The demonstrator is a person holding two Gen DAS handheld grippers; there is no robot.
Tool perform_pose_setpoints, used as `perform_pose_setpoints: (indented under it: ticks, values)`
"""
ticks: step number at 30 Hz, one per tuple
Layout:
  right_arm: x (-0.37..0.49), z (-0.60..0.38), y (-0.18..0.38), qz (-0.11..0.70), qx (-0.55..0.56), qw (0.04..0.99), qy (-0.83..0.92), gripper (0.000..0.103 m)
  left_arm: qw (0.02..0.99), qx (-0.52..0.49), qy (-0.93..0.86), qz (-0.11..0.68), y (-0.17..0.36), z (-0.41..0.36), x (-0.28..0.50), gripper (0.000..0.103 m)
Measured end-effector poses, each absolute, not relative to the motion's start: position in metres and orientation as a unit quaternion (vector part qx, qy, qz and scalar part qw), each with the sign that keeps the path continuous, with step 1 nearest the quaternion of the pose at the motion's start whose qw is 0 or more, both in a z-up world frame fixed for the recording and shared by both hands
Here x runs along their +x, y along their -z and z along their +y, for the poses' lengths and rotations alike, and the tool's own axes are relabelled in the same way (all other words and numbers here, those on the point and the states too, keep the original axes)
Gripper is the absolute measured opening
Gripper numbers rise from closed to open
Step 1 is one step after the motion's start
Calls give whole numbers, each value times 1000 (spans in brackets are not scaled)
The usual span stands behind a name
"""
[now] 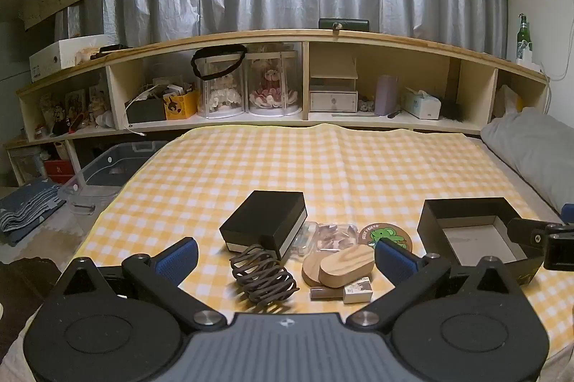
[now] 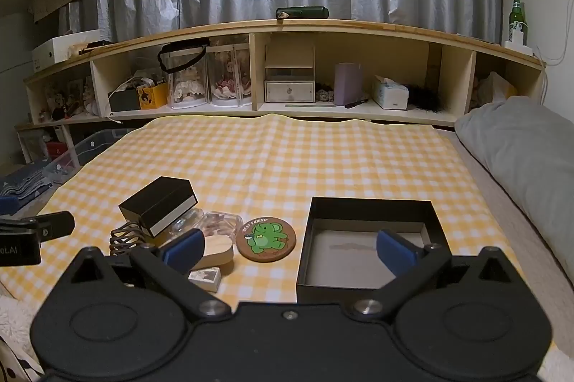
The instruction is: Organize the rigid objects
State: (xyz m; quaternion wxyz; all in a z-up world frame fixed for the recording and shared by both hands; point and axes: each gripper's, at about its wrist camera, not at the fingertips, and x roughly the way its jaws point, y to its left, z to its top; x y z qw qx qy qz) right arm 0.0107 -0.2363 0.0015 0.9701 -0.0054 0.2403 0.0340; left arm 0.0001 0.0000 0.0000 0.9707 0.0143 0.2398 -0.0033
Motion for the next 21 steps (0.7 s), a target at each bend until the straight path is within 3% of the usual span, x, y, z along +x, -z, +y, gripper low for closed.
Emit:
perform_pose_setpoints:
  ticks: [21]
  values:
    - [10,-235,0,241,-6,970,-33,103,970,15,3,241,0,0,0,103]
